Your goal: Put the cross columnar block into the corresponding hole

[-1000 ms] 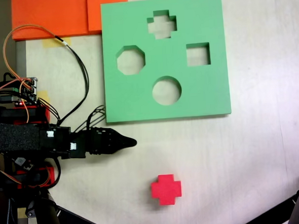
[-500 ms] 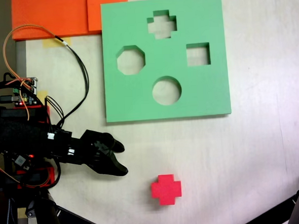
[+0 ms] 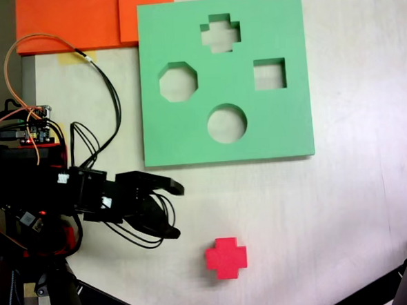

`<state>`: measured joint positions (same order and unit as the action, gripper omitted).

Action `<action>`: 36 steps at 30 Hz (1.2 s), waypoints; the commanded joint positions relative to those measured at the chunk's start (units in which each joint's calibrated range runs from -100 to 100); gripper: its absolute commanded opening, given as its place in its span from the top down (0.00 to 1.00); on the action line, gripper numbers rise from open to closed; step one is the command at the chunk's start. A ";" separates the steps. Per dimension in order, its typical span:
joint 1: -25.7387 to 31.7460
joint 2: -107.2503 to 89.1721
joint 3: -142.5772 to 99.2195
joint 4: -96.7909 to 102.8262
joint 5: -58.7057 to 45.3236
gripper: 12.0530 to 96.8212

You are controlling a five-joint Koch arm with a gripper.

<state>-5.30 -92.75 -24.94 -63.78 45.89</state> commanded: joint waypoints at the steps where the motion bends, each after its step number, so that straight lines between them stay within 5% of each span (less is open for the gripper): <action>1: 0.00 11.19 10.08 -9.55 -0.10 0.56; 15: -3.03 51.55 32.32 -20.43 -2.88 0.08; 36: -5.67 84.51 40.99 -17.64 -6.69 0.08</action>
<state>-10.67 -8.34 12.98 -82.38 40.07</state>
